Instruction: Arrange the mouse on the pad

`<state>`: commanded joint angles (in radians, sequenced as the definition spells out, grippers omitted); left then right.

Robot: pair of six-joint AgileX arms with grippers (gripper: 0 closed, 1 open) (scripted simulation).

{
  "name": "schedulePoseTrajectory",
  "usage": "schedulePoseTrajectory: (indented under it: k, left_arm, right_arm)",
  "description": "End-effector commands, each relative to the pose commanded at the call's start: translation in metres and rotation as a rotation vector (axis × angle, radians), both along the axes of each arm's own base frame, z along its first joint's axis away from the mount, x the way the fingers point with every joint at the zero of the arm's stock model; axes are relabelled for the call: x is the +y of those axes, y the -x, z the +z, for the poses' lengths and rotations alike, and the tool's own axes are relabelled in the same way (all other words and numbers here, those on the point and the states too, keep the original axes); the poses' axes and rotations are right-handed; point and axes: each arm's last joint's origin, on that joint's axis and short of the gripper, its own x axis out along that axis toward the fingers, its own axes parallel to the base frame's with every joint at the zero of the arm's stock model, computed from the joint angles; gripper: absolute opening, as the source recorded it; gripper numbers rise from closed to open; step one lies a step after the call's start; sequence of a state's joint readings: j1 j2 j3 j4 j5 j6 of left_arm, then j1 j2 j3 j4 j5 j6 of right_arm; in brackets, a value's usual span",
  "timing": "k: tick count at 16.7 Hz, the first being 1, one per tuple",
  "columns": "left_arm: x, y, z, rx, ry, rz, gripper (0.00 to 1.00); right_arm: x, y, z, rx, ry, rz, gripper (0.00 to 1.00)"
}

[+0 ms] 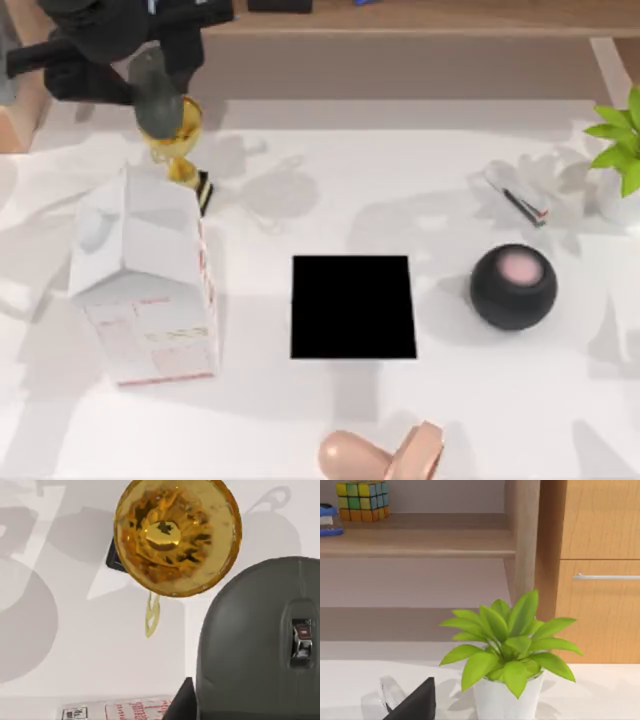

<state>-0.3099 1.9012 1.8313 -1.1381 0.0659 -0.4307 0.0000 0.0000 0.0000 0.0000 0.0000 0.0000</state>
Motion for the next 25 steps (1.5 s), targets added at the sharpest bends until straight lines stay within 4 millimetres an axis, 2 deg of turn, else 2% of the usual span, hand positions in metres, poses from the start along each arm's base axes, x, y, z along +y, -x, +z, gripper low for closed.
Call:
schedulePoseTrajectory:
  k: [2,5,7,9,11,14,17,25]
  left_arm:
    - [-0.055,-0.001,-0.018,0.062,0.005,-0.048,0.0]
    - [-0.128,0.014,-0.058,0.182,-0.053,-0.108,0.0]
    - [-0.16,0.027,-0.085,0.245,-0.114,-0.128,0.0]
    - [-0.18,0.035,-0.106,0.285,-0.167,-0.136,0.0]
    - [-0.187,0.039,-0.116,0.302,-0.192,-0.139,0.0]
    - [-0.187,0.039,-0.116,0.302,-0.192,-0.139,0.0]
    - [-0.185,0.038,-0.118,0.317,-0.19,-0.132,0.0]
    - [-0.17,0.041,-0.147,0.504,-0.172,-0.083,0.0]
  right_arm:
    - [0.0,0.0,0.0,0.0,0.0,0.0,1.0]
    - [0.0,0.0,0.0,0.0,0.0,0.0,1.0]
    - [0.0,0.0,0.0,0.0,0.0,0.0,1.0]
    - [0.0,0.0,0.0,0.0,0.0,0.0,1.0]
    - [0.0,0.0,0.0,0.0,0.0,0.0,1.0]
    - [0.0,0.0,0.0,0.0,0.0,0.0,1.0]
    - [0.0,0.0,0.0,0.0,0.0,0.0,1.0]
    - [0.0,0.0,0.0,0.0,0.0,0.0,1.0]
